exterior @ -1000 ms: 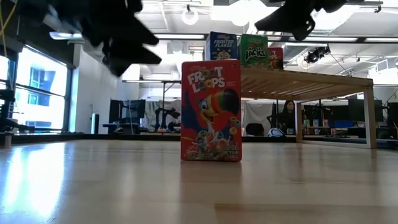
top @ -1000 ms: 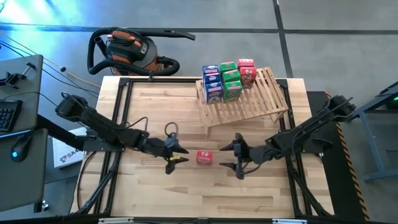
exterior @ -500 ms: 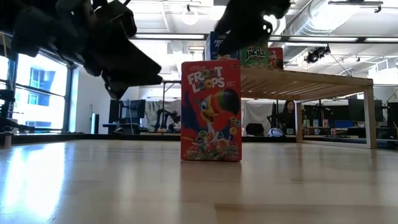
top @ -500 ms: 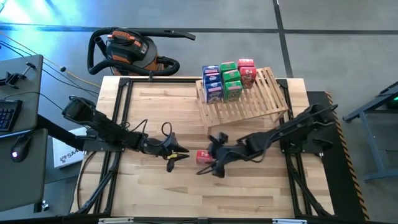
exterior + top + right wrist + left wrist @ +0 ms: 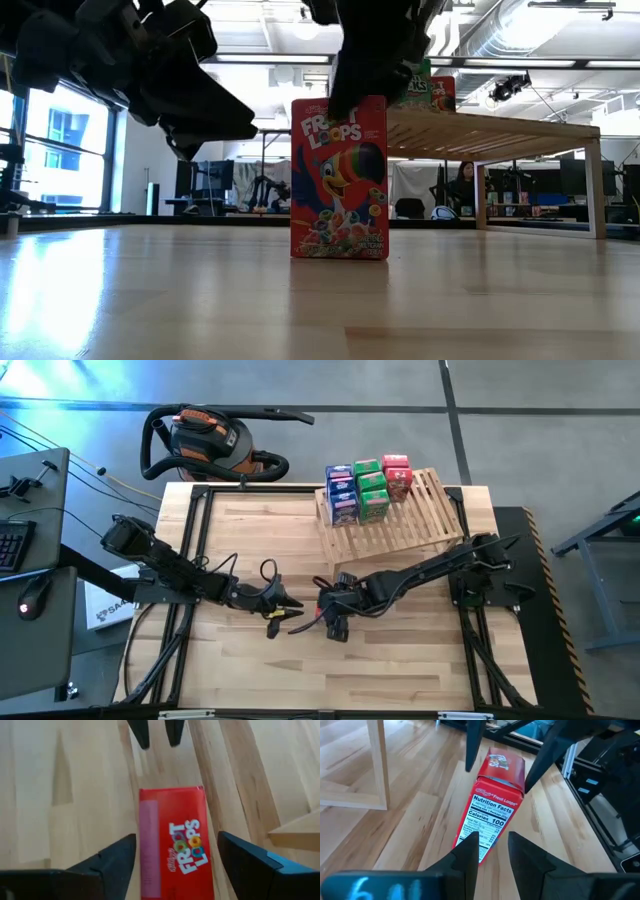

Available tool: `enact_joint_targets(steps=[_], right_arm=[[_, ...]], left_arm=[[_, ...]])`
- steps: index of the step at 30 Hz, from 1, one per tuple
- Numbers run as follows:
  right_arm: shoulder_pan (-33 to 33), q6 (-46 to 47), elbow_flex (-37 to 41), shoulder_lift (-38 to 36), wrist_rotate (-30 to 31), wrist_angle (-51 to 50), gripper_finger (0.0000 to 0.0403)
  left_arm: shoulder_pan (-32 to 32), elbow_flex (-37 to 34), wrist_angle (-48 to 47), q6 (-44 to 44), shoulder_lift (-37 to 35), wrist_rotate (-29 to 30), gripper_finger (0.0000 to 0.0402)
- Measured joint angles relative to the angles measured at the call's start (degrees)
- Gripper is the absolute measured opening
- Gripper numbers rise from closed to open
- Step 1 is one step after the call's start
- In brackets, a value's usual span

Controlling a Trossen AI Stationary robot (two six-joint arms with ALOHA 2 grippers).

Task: Stack cereal on shelf
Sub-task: Put the red cereal box on the shelf aligned with the other red cereal boxes

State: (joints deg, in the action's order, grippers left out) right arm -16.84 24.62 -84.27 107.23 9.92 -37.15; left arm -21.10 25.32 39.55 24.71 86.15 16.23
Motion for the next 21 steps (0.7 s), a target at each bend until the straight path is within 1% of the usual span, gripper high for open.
enact_joint_targets(steps=[5,10,15,18,21], right_arm=[[0.9,1.3,0.0,0.8,-2.7,-0.9,0.0255],[1.5,2.0,0.0,0.9,-3.7,-1.5,0.0214],[1.9,1.9,0.0,0.9,-7.0,-1.5,0.0168],[1.7,0.4,0.0,0.5,-8.9,-1.4,0.0152],[1.4,-0.7,-0.2,-0.5,-10.0,-1.9,0.0146]], left_arm=[[0.0,0.0,-0.2,0.0,0.0,0.4,0.0090],[-0.1,0.0,0.7,0.1,0.0,0.4,0.0090],[-0.1,0.0,0.8,0.0,0.0,0.5,0.0090],[0.1,0.0,1.6,0.1,0.0,1.0,0.0090],[0.1,0.0,1.9,0.1,0.0,1.2,0.0090]])
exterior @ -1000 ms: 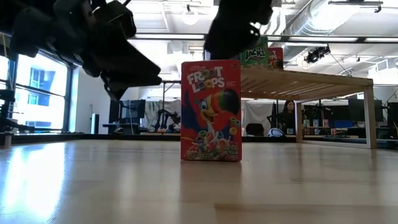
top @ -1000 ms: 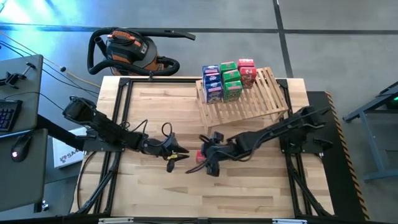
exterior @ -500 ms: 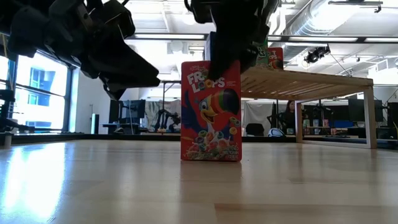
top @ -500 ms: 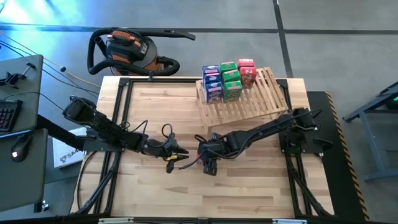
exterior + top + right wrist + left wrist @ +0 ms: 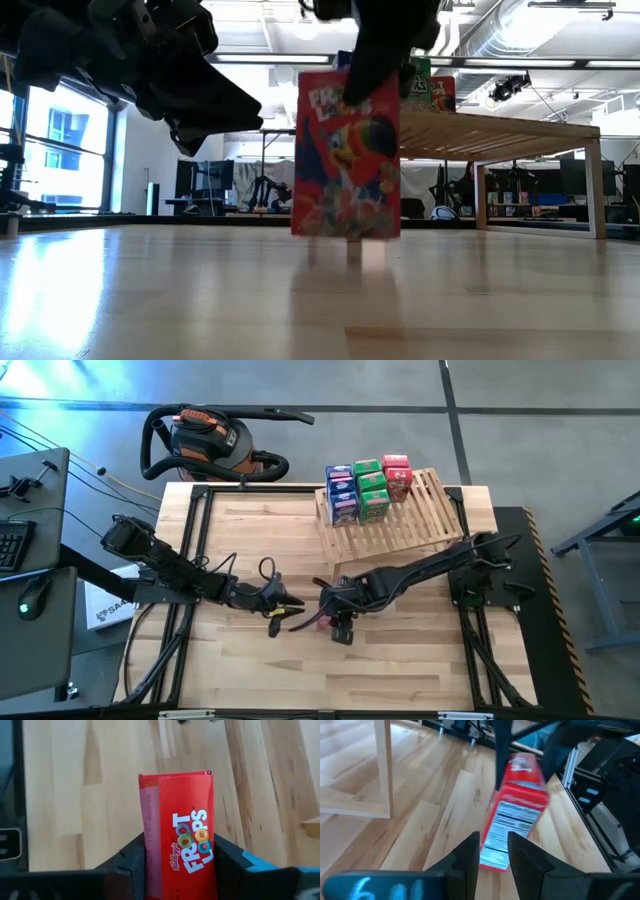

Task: Stack cereal on shelf
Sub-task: Put the red cereal box on the shelf aligned with the other red cereal boxes

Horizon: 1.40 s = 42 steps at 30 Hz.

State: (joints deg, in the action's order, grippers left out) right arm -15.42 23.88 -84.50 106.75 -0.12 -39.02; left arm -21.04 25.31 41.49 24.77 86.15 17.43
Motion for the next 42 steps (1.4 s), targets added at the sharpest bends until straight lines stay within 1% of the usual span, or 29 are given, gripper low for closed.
enact_joint_targets(steps=[4,8,10,12,18,19,20,22,23,25,27,29,31,32,35,37,39,42], right_arm=[[0.0,-1.9,-1.4,-2.0,-0.5,-2.1,0.0146],[0.0,-4.5,-5.6,-5.1,-0.4,-9.2,0.0146],[0.0,-6.2,-9.3,-6.6,0.1,-14.4,0.0145],[0.2,-8.2,-14.4,-7.5,1.9,-22.3,0.0145],[2.8,-14.4,-31.4,-7.9,11.2,-50.4,0.0145],[3.8,-15.9,-32.9,-8.1,12.0,-51.8,0.0145],[4.8,-17.8,-33.3,-9.1,12.0,-50.8,0.0145],[7.1,-22.5,-32.0,-12.5,8.9,-49.5,0.0145],[8.4,-23.5,-31.4,-14.4,9.0,-50.6,0.0145],[10.9,-22.7,-29.0,-17.6,12.0,-51.1,0.0145],[13.3,-24.5,-25.0,-21.4,11.6,-50.7,0.0145],[16.1,-26.6,-22.1,-24.9,12.5,-50.6,0.0145],[19.7,-27.8,-18.5,-28.1,13.3,-51.2,0.0145],[21.5,-29.2,-16.8,-29.4,12.7,-51.0,0.0145],[26.9,-34.5,-12.0,-32.3,11.3,-48.1,0.0145],[30.6,-37.9,-10.0,-33.8,10.6,-48.2,0.0145],[34.6,-41.9,-8.4,-34.3,9.4,-46.9,0.0145],[40.0,-47.2,-7.0,-34.0,5.5,-42.6,0.0145]], left_arm=[[0.0,0.0,0.8,-0.4,0.0,1.4,0.0090],[0.3,0.0,0.9,-0.5,0.0,1.5,0.0090],[0.5,0.0,1.1,-0.8,0.0,1.5,0.0090],[0.5,0.0,2.0,-1.3,0.0,1.5,0.0090],[1.6,0.0,2.2,-1.1,0.0,1.4,0.0090],[1.8,0.0,2.2,-1.0,0.0,1.4,0.0090],[2.0,0.0,2.2,-1.0,0.0,1.3,0.0090],[2.2,0.0,2.2,-1.0,0.0,1.3,0.0090],[2.3,0.0,2.2,-1.0,-0.1,1.2,0.0090],[2.3,0.0,2.3,-0.8,0.0,1.2,0.0090],[2.3,0.0,2.2,-0.3,0.0,1.2,0.0090],[2.3,0.0,2.2,0.0,0.0,1.2,0.0090],[2.6,0.0,2.2,0.0,-0.2,1.1,0.0090],[2.8,0.0,2.2,0.1,-0.2,1.1,0.0090],[3.9,0.0,2.2,0.6,-0.2,0.2,0.0090],[4.6,0.0,2.4,0.7,-0.2,-0.5,0.0090],[5.4,0.0,2.6,1.1,-0.2,-0.8,0.0090],[6.4,0.0,3.2,1.2,-0.2,-1.8,0.0090]])
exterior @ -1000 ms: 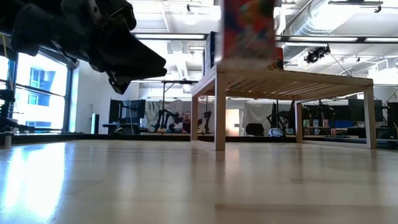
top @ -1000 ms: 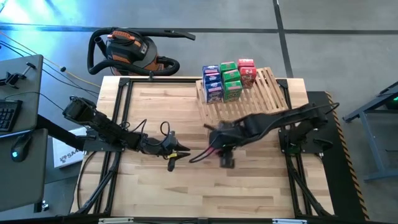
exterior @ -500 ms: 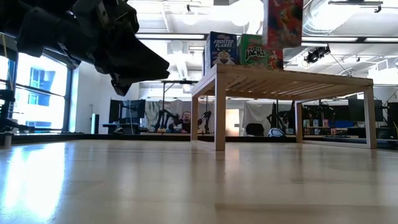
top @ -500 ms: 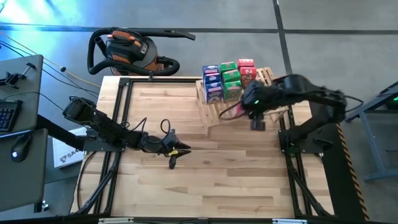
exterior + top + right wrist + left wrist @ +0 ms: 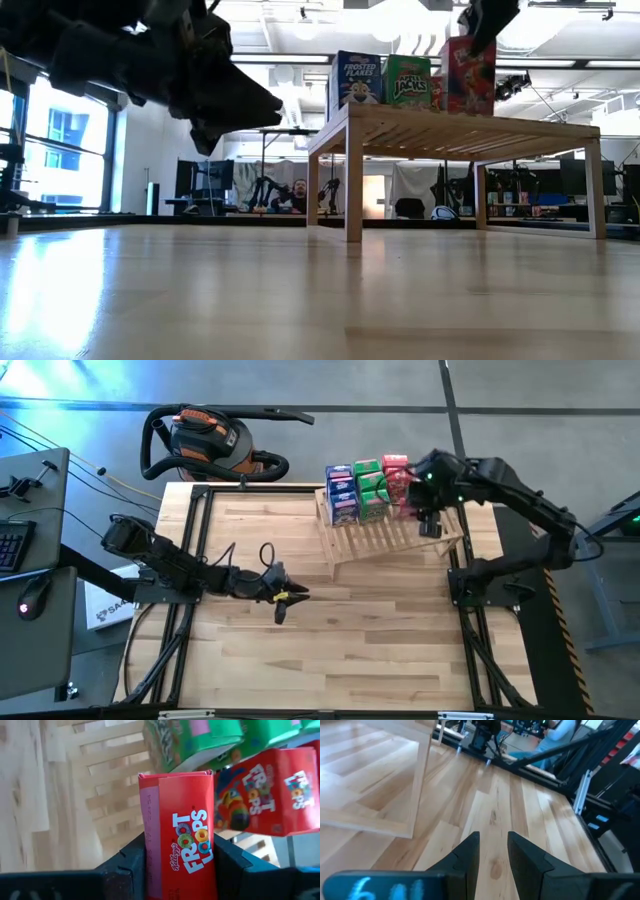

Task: Stack cereal on shelf
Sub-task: Put the red cereal box on the shelf aligned with the other red cereal boxes

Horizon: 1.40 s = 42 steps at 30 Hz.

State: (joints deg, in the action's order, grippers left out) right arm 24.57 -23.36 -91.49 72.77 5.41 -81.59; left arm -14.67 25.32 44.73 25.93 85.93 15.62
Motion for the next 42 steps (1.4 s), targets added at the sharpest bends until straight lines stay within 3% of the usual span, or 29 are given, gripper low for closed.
enact_joint_targets(steps=[8,13,23,30,37,40,42], right_arm=[[7.1,-5.5,0.6,1.7,-3.2,3.7,0.0145],[7.3,-5.6,0.6,3.2,-3.3,5.4,0.0150],[7.3,-5.2,0.3,4.0,-0.3,7.2,0.0207],[6.8,-4.7,-3.9,4.0,0.9,7.5,0.0213],[-0.8,6.7,-13.7,4.0,10.2,-1.7,0.0210],[-3.0,15.9,-15.4,3.9,12.6,-8.7,0.0190],[-3.3,21.1,-13.4,3.0,14.3,-7.8,0.0165]], left_arm=[[0.8,0.0,1.7,0.0,0.0,-0.7,0.0090],[0.8,0.0,1.7,0.0,0.0,-0.7,0.0090],[0.8,0.0,1.6,0.0,0.0,-1.3,0.0090],[0.8,0.0,1.7,0.0,0.0,-2.0,0.0090],[1.1,0.0,1.7,-0.5,0.0,-2.1,0.0090],[1.9,0.0,1.7,-0.6,0.0,-3.5,0.0090],[2.7,0.0,1.7,-0.9,0.0,-5.2,0.0090]])
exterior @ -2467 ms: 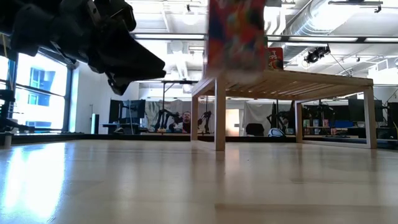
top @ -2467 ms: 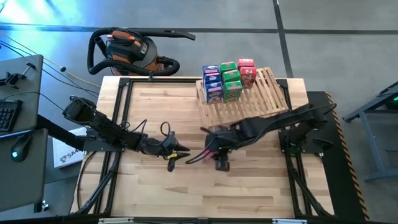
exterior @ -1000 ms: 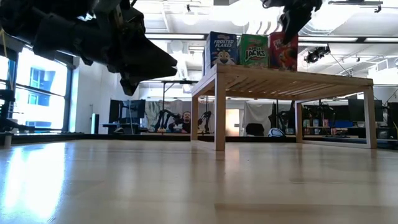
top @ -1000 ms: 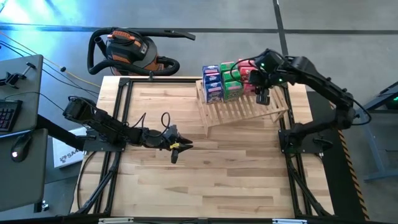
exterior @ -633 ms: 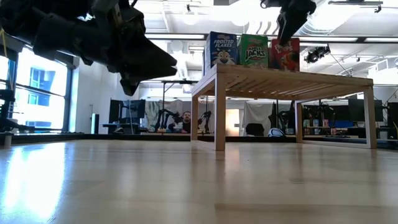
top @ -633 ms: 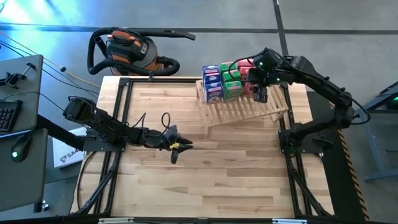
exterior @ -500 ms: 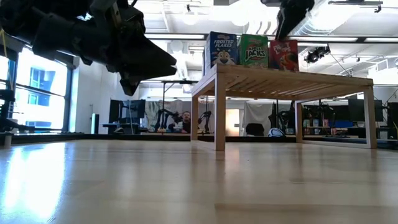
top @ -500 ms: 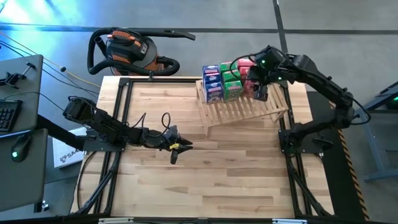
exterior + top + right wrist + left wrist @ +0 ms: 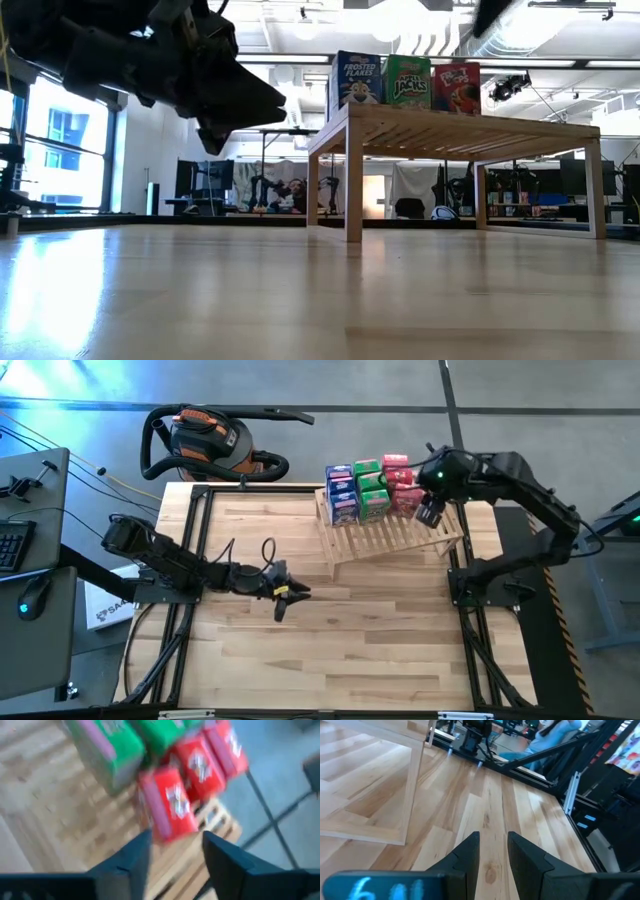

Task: Stack cereal on shelf
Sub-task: Put the red cereal box on the shelf aligned with the other red cereal boxes

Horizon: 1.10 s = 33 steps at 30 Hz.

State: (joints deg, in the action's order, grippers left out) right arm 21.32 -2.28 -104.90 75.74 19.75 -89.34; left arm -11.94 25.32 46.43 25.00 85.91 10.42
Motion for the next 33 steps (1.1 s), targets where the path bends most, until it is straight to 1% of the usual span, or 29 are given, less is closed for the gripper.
enact_joint_targets(steps=[4,6,9,11,14,15,17,20,25,33], right_arm=[[0.1,5.3,8.2,-3.0,4.1,-0.4,0.0106],[0.2,7.0,13.0,-4.3,4.4,-0.7,0.0080],[0.2,10.0,19.6,-6.4,6.4,1.4,0.0052],[0.2,10.8,23.3,-7.0,8.3,4.9,0.0040],[0.2,9.8,26.7,-7.3,10.7,11.0,0.0033],[0.2,8.8,27.5,-7.3,11.5,12.8,0.0033],[0.8,7.2,28.3,-7.0,11.6,15.5,0.0032],[2.0,5.2,28.8,-6.9,11.1,19.0,0.0032],[3.1,3.0,28.9,-6.8,9.1,22.4,0.0032],[3.1,1.6,28.9,-6.9,9.2,23.2,0.0032]], left_arm=[[2.1,0.0,0.2,-0.1,0.0,-3.7,0.0090],[2.8,0.0,0.2,-0.1,0.0,-4.7,0.0090],[3.4,0.0,0.2,-0.6,0.0,-5.8,0.0090],[3.5,0.0,0.2,-1.5,0.0,-5.9,0.0090],[4.1,0.0,0.2,-1.7,0.0,-6.4,0.0090],[4.4,0.0,0.2,-1.3,0.0,-7.5,0.0090],[4.8,0.0,0.2,-0.7,0.0,-9.6,0.0090],[4.9,0.0,0.2,-0.2,0.0,-9.9,0.0090],[4.9,0.0,0.3,-1.1,0.0,-9.5,0.0090],[5.9,0.0,0.3,-1.8,0.0,-9.4,0.0090]])
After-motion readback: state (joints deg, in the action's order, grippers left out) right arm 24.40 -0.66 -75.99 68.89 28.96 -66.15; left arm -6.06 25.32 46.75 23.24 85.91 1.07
